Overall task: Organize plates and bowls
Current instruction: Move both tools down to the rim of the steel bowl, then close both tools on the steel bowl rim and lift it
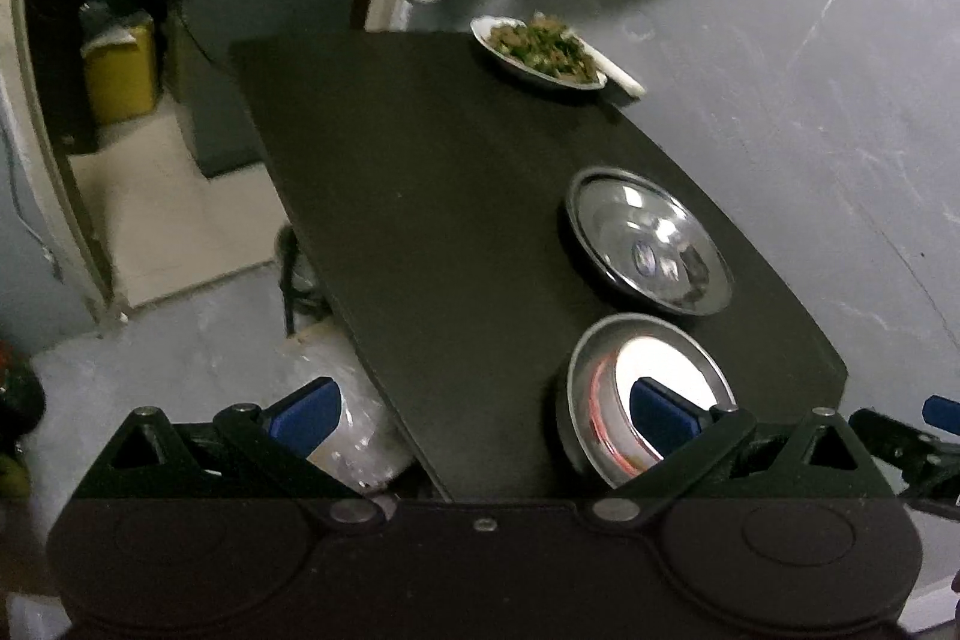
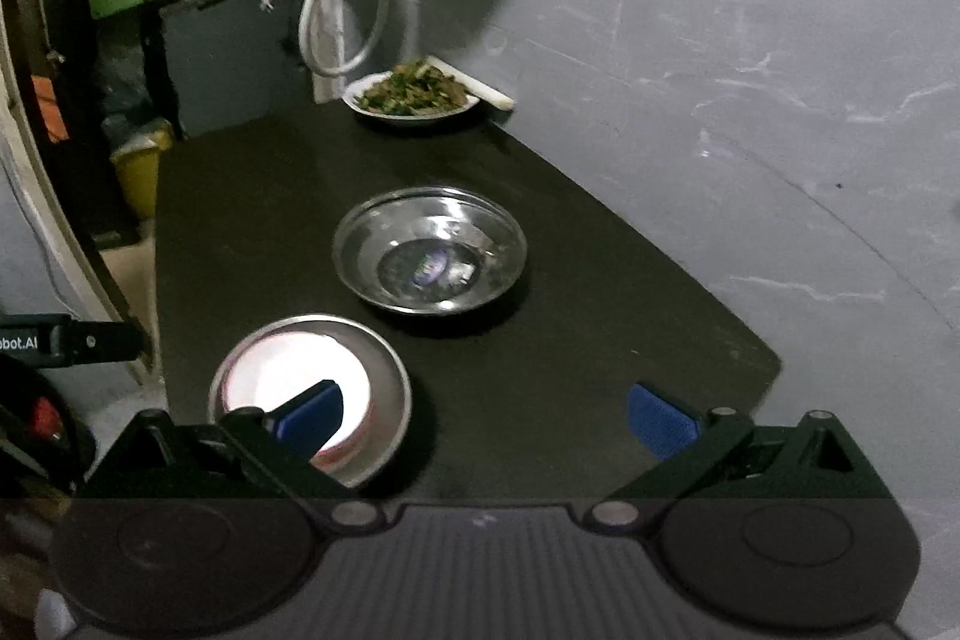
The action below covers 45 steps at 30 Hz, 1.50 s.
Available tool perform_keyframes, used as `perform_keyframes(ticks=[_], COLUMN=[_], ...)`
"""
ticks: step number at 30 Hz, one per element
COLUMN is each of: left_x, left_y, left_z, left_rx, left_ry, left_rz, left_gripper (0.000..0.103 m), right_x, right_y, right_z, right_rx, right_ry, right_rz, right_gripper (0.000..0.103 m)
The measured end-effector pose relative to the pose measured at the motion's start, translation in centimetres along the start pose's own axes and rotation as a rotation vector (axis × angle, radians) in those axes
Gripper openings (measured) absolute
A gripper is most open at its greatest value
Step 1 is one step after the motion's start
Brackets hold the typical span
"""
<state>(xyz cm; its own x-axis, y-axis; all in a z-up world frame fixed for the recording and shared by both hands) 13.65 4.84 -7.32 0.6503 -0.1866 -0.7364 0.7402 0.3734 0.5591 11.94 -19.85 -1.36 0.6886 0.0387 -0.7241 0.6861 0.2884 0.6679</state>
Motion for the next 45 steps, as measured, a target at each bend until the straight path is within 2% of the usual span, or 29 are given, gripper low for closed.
perform_keyframes(ticks=[7,14,20,24,35,45], left_x=[1.2,2.2,3.8,4.8,6.4,7.5], left_y=[0.1,0.3,-0.1,-0.8,0.1,-0.1], left_z=[-0.3,-0.7,0.9,1.7,1.3,1.4], left_rx=[0.062,0.109,0.180,0.234,0.245,0.196], left_ry=[-0.017,-0.038,-0.072,-0.066,-0.009,0.007], left_rz=[-0.045,-0.078,-0.134,-0.181,-0.231,-0.268], left_gripper=[0.102,0.102,0.102,0.102,0.102,0.087], right_x=[0.1,1.8,1.4,1.0,3.9,8.2], right_y=[-0.4,-2.8,-3.9,-4.4,-3.9,-2.1], right_z=[0.2,-0.2,0.0,0.7,1.1,1.1], right_rx=[0.028,0.083,0.120,0.151,0.162,0.137], right_ry=[-0.040,-0.054,-0.096,-0.118,-0.056,0.076], right_rz=[-0.031,-0.106,-0.133,-0.132,-0.157,-0.183], right_gripper=[0.103,0.103,0.103,0.103,0.103,0.100])
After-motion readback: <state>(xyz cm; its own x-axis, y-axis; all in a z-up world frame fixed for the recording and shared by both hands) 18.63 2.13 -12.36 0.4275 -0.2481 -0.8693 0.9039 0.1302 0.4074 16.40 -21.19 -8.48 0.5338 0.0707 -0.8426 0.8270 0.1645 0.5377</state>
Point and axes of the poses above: each gripper's, at about its wrist camera, not at the fingertips, and x roughly the way its jaws point, z to its right, y to its top, the point moved 8 cm from there along x, roughly the way its jaws point, and after that the axes turned 7 degrees about -x, right-handed, at the moved point
